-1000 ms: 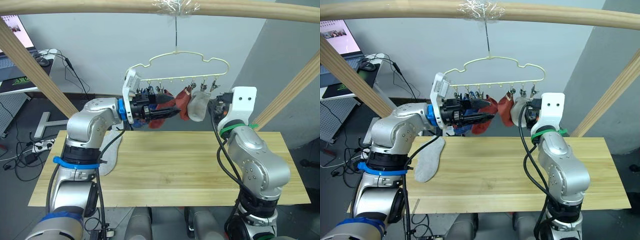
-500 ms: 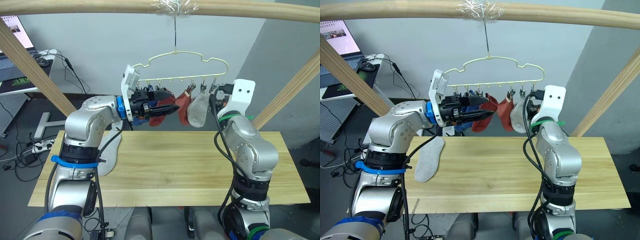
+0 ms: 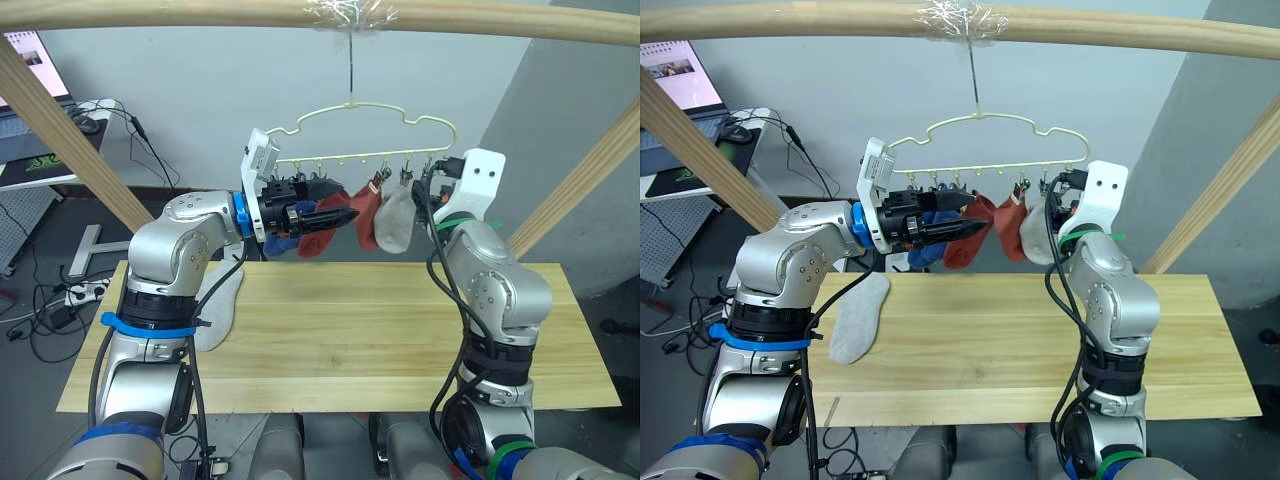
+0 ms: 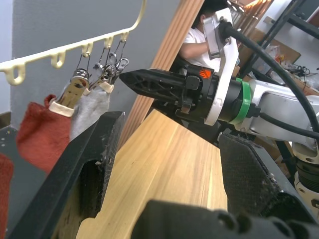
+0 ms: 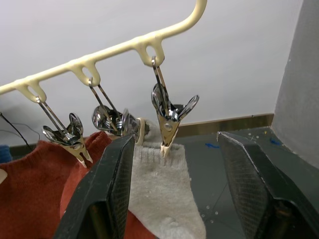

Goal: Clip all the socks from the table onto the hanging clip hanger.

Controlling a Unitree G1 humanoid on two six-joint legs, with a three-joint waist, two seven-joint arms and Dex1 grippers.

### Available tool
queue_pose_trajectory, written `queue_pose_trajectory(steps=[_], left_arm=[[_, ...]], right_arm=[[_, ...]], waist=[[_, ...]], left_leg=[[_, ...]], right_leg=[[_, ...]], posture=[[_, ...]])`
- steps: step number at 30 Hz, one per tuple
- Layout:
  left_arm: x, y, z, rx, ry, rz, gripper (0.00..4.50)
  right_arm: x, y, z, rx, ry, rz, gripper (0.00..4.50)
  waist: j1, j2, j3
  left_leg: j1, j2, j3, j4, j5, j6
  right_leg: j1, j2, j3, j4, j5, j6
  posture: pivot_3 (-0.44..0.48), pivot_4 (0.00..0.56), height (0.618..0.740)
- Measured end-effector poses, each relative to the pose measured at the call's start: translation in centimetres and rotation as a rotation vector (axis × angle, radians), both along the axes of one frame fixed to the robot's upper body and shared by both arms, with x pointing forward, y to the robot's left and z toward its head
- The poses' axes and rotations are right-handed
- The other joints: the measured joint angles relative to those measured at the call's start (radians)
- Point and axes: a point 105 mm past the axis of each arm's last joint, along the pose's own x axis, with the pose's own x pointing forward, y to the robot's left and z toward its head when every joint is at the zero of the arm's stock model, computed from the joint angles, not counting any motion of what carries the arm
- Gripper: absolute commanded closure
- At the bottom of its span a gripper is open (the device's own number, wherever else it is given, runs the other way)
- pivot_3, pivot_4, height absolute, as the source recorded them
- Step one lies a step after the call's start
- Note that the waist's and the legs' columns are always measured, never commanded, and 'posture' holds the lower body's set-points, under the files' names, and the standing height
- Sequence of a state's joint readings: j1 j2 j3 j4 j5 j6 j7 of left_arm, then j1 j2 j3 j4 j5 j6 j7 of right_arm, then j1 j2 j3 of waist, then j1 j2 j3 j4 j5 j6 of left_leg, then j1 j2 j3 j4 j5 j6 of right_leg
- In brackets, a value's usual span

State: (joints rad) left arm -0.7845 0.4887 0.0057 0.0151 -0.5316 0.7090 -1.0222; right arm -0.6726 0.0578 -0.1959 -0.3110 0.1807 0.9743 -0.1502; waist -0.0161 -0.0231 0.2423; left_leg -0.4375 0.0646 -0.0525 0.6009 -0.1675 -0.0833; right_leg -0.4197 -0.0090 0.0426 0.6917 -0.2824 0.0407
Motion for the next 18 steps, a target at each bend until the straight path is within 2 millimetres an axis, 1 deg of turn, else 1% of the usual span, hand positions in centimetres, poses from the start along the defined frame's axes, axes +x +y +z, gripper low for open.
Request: queue_pose_trajectory(steps=[6, 7, 15, 18], left_arm=[[0.0, 0.1, -0.4, 0.002, 0.006, 0.015, 1.04], [0.0, 0.1, -0.5, 0.002, 0.006, 0.02, 1.04], [0.0, 0.4, -0.5, 0.011, 0.001, 0.04, 1.04], [0.0, 0.4, -0.5, 0.012, -0.001, 0.049, 1.04]], right_arm=[[1.1, 0.1, 0.3, -0.018, -0.004, 0.012, 1.77], [1.3, 0.0, 0.4, -0.023, -0.005, 0.01, 1.77], [2.8, -1.0, 0.4, -0.055, -0.011, -0.009, 1.77], [3.1, -1.5, 0.0, -0.057, -0.001, -0.025, 1.77]], waist=[[0.003, 0.0, 0.0], [0.005, 0.0, 0.0], [0.017, 0.0, 0.0], [0.018, 0.0, 0.0]], left_leg=[[0.0, 0.0, 0.0, 0.0, 0.0, 0.0], [0.0, 0.0, 0.0, 0.0, 0.0, 0.0], [0.0, 0.0, 0.0, 0.001, 0.0, 0.0], [0.0, 0.0, 0.0, 0.001, 0.0, 0.0]], right_leg=[[0.0, 0.0, 0.0, 0.001, 0.0, 0.0], [0.0, 0.0, 0.0, 0.001, 0.0, 0.0], [0.0, 0.0, 0.0, 0.0, 0.0, 0.0], [0.0, 0.0, 0.0, 0.0, 0.0, 0.0]], posture=[[0.149, 0.205, 0.74], [0.161, 0.207, 0.74], [0.171, 0.209, 0.74], [0.173, 0.209, 0.74]])
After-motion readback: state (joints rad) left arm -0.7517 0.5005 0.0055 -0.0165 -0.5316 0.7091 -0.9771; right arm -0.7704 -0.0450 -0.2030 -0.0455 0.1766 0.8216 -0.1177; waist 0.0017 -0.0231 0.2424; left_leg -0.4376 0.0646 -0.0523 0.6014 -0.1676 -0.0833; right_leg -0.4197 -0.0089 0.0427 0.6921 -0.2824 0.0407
